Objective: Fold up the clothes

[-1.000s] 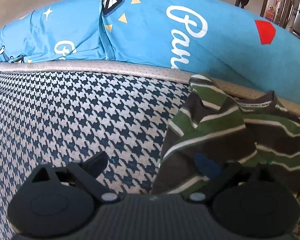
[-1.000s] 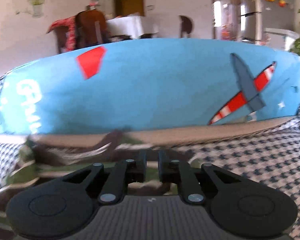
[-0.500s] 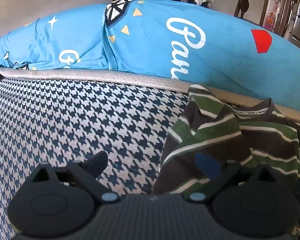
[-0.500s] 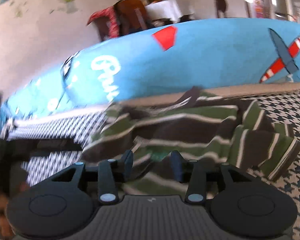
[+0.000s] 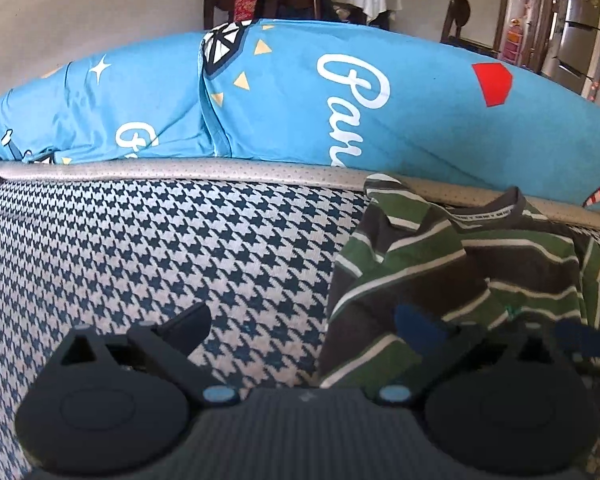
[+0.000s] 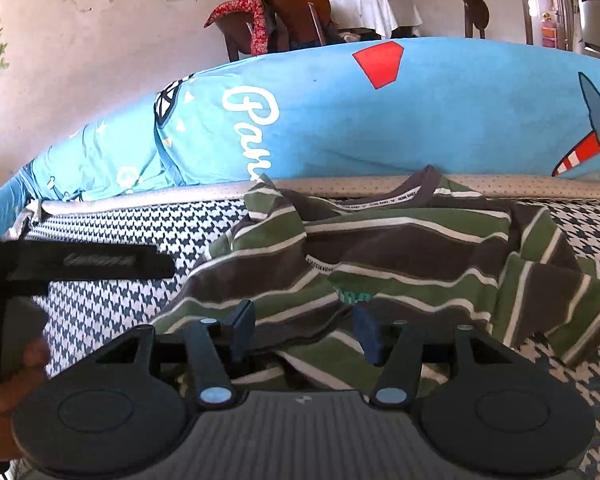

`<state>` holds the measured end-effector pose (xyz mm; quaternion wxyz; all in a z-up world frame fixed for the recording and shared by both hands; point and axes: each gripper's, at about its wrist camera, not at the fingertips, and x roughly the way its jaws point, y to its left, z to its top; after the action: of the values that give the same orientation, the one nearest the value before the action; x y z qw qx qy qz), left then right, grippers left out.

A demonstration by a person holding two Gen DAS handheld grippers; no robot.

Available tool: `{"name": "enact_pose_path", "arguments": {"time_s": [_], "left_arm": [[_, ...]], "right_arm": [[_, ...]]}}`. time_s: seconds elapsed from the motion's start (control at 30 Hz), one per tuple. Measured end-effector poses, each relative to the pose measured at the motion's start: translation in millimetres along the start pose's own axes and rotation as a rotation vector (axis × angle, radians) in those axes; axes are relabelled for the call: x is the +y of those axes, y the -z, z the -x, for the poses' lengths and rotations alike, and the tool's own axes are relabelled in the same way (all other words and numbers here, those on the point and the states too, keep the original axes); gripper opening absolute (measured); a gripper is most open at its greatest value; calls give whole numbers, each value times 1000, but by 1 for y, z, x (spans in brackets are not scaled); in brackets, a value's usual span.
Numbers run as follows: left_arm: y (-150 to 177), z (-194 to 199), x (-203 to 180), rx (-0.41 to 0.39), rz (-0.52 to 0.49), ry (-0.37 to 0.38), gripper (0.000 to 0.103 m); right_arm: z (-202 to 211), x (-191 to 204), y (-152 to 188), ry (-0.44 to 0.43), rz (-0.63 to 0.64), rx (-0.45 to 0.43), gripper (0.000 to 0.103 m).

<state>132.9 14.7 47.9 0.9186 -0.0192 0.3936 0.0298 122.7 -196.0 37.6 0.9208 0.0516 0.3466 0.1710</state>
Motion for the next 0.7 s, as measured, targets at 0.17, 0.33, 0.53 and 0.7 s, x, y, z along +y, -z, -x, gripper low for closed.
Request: {"name": "enact_pose_path", "arguments": {"time_s": [0.17, 0.33, 0.53, 0.7], "left_arm": [[7, -2, 10, 10, -13, 40, 102], [17, -2, 13, -5, -60, 76, 102], [27, 2, 8, -11, -133, 122, 103], [31, -3, 0, 17, -173, 130, 103]], "right_arm": [[-7, -11, -1, -30, -51, 14, 56], [-18, -16, 0, -51, -82, 28, 57], [-34, -17, 4, -1, -66, 41, 62], [-43, -17, 10, -5, -51, 48, 62]]}}
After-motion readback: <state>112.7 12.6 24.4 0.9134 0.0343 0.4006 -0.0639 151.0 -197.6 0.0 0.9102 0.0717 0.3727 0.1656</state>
